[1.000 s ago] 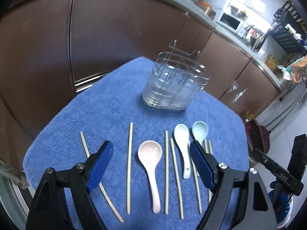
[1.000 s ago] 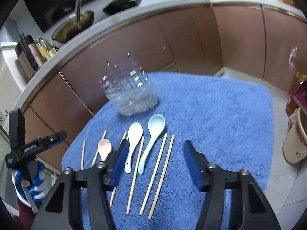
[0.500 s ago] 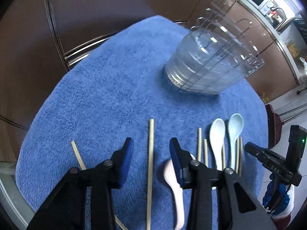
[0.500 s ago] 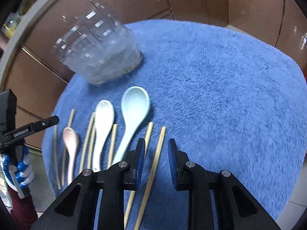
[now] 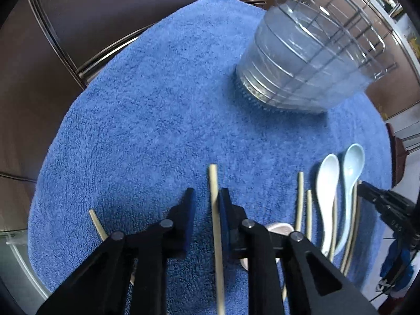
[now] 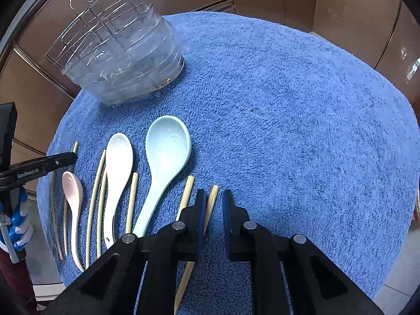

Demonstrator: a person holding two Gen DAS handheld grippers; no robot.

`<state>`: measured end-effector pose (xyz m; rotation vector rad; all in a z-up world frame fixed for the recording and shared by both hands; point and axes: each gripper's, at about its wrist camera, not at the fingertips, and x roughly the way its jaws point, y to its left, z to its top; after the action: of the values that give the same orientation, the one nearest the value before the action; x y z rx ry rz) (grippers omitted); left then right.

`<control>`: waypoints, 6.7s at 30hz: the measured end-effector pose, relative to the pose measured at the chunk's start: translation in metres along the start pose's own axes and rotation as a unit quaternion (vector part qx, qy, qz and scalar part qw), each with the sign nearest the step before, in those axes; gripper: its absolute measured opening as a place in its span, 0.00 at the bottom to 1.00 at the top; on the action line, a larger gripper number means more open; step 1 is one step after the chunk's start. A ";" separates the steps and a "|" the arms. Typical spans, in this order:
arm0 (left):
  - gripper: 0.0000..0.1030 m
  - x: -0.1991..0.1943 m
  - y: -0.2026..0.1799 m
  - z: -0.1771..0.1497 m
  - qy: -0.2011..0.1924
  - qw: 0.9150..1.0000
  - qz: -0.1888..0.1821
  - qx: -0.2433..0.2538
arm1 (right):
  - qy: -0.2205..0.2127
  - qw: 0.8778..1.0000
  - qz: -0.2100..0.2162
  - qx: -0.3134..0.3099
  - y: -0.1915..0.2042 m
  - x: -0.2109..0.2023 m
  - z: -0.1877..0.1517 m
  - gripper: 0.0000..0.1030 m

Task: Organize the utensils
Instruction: 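Lower the left tool toward a wooden chopstick while the right tool lowers toward another, then close the left tool on a chopstick while the right tool grasps another chopstick, then lift the left tool's chopstick toward the holder while the right tool carries its chopstick, then open the left tool over the holder while the right tool releases its chopstick inside, then withdraw both tools from the holder back above the utensils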

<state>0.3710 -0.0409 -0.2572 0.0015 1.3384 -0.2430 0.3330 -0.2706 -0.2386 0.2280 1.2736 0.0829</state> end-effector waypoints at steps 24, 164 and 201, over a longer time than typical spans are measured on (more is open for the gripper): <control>0.06 -0.129 -0.012 -0.076 -0.190 0.982 -0.008 0.005 | -0.149 0.988 0.031 -0.035 0.013 -0.123 -0.063 0.06; 0.77 -0.311 -0.083 -0.170 -0.601 0.796 0.051 0.049 | -0.496 0.866 0.048 -0.047 0.076 -0.314 -0.106 1.00; 0.77 -0.322 -0.018 -0.257 -0.571 0.818 0.055 -0.041 | -0.553 0.832 0.034 -0.043 0.084 -0.337 -0.206 1.00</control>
<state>0.0531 0.0335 -0.0048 -0.1232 0.1347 -0.0472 0.0429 -0.2268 0.0385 0.1921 0.0952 0.0521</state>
